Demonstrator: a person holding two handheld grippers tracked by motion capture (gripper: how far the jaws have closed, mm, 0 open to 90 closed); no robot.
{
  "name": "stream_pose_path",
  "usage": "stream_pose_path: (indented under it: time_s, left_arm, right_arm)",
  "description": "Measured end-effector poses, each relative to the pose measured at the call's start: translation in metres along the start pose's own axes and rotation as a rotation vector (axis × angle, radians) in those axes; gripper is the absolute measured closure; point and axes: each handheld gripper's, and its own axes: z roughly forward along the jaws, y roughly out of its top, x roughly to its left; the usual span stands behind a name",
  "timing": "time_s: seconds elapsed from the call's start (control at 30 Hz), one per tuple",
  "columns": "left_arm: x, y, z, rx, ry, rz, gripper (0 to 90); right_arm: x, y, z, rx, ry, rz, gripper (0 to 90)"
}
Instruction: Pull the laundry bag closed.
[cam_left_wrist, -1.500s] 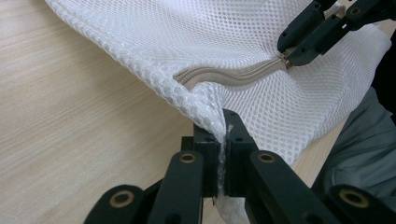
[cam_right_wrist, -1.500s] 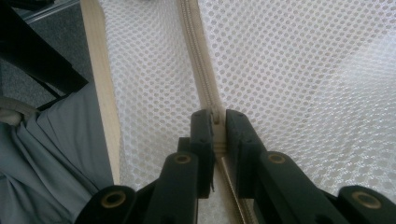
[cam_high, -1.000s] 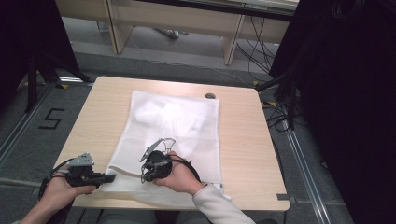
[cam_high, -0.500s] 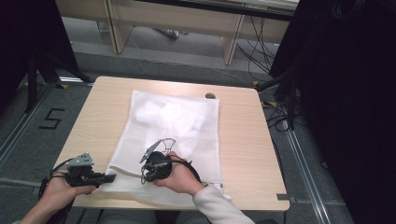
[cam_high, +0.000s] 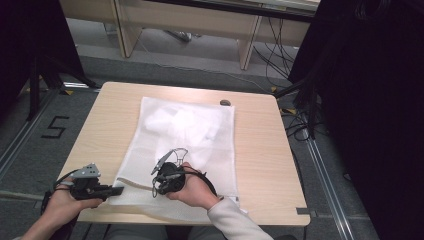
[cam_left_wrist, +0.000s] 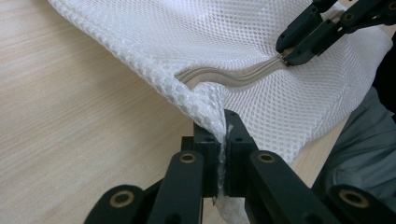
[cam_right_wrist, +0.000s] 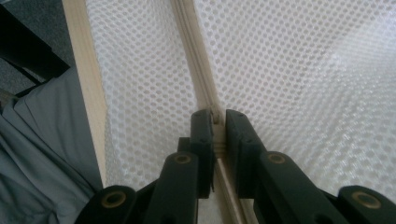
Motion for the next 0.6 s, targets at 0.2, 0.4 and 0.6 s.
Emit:
stream_pose_path:
  time_s: [0.2, 0.4, 0.6]
  left_arm:
    - [-0.0001, 0.0001, -0.0001, 0.000, -0.001, -0.003, 85.8]
    - [0.0008, -0.0003, 0.0000, 0.009, 0.000, 0.009, 85.9]
    - [0.0007, -0.0001, 0.0001, 0.007, -0.002, 0.008, 85.9]
  right_arm:
    - [-0.0013, -0.0021, -0.0040, 0.022, -0.024, 0.012, 82.4]
    - [-0.0013, -0.0038, -0.0032, 0.019, -0.020, 0.011, 82.4]
    - [-0.0015, -0.0045, -0.0046, 0.017, -0.014, 0.014, 82.4]
